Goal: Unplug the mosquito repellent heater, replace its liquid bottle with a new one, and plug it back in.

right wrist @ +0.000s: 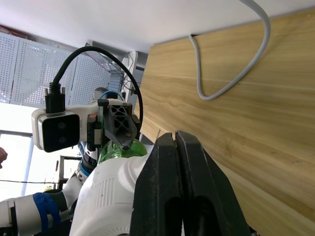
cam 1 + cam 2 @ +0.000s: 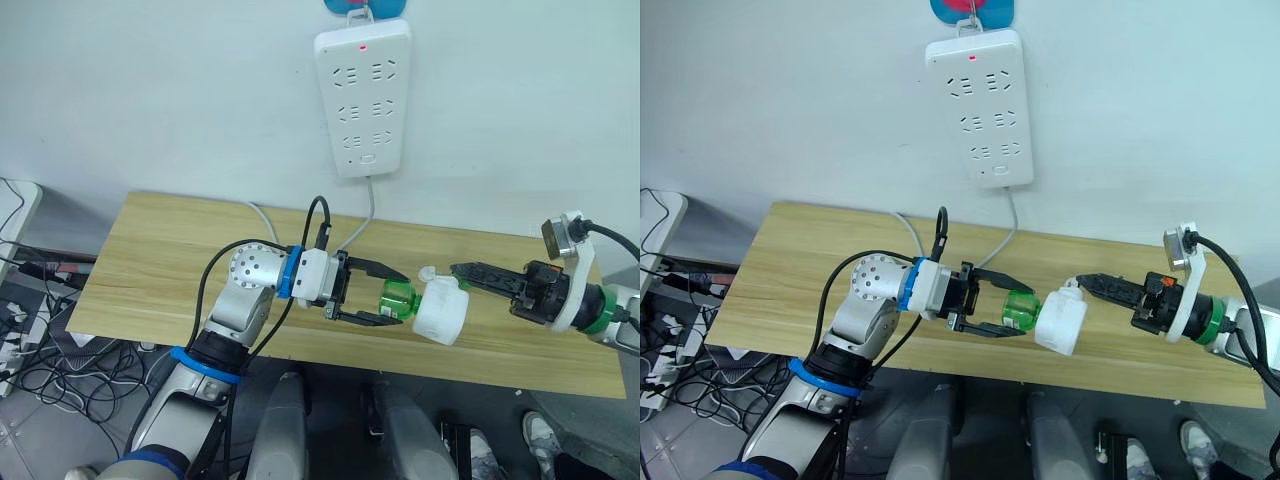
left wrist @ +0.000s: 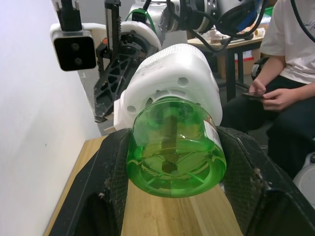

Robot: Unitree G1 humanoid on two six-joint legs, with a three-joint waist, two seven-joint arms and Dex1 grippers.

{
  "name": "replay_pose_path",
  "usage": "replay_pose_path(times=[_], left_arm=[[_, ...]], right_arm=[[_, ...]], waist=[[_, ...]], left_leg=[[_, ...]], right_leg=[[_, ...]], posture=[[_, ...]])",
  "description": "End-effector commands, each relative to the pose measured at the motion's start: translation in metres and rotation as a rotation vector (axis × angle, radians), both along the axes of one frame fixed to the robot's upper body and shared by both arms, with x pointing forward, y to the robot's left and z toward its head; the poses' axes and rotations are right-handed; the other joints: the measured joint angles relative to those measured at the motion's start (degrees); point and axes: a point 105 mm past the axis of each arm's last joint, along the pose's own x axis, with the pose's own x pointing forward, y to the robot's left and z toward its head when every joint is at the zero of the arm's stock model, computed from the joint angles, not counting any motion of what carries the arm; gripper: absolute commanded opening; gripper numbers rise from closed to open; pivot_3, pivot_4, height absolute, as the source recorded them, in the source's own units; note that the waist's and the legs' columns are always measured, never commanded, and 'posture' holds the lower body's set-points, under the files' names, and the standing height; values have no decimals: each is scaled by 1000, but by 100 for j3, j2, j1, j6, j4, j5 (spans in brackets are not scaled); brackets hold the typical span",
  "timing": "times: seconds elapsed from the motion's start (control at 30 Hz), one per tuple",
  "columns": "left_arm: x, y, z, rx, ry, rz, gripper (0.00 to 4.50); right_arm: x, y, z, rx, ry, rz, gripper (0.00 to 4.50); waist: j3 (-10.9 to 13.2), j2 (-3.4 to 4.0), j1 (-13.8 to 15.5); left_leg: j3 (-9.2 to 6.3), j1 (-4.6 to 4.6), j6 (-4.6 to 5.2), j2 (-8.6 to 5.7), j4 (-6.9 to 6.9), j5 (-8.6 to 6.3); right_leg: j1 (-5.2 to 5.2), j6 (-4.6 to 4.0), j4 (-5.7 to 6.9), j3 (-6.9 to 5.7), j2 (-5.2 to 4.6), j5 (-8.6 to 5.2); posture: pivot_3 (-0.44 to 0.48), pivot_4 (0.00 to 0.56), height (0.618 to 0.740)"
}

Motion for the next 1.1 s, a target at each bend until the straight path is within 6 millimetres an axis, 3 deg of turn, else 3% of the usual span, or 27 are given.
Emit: replay_pose_path(times=[0.03,0.77,1.1], left_arm=[[-5,-2,11,-35,-36,-19,2316],[2,-4,14,-47,5,22,2316],[7,-5,16,-58,22,52,2316]], right_arm=[[-9,7,-1,-38,8,43,59],[-19,14,-7,-105,17,79,59],[-37,32,-5,-99,-17,185,59]], waist=[[0,0,0],[0,0,1],[0,0,2]], left_leg=[[0,0,1,0,0,0],[0,0,1,0,0,-1],[-2,-1,0,1,0,0]], right_leg=[[0,0,0,0,0,0],[0,1,-2,0,0,0],[0,2,-4,-1,0,-1]], posture=[[50,398,740],[47,399,740],[50,394,740]])
